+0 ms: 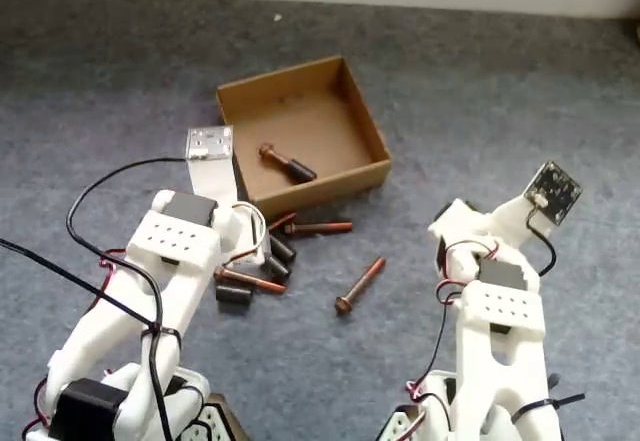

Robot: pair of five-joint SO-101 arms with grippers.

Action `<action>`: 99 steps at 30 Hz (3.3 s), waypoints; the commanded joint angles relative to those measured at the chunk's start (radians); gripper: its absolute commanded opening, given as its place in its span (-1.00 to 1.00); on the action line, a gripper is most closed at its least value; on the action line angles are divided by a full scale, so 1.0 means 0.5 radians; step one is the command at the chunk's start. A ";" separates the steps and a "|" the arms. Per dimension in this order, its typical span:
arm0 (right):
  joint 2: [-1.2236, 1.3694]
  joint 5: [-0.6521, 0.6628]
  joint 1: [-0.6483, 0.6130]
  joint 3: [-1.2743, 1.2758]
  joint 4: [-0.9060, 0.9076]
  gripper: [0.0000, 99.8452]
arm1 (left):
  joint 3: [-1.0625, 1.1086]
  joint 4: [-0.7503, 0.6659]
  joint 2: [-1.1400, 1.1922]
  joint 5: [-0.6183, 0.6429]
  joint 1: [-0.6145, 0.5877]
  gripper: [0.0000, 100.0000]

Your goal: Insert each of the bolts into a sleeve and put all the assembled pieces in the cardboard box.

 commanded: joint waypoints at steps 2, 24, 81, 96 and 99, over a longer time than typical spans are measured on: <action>-0.072 -0.012 0.023 -0.014 -0.041 -0.99 | -0.069 0.095 -0.002 -0.012 0.014 -0.56; -0.072 -0.012 0.023 -0.014 -0.041 -0.99 | 0.548 -0.571 0.002 -0.015 0.011 -0.56; -0.787 0.850 -0.956 -0.011 0.133 -0.99 | 0.517 -0.976 -1.533 -0.338 -0.186 -0.99; -1.290 1.304 -1.748 0.284 -0.143 -0.99 | 0.640 -1.043 -2.453 -0.331 -0.081 -0.99; -1.324 1.424 -1.855 0.416 -0.305 -0.99 | 0.738 -1.043 -2.610 -0.338 0.020 -0.99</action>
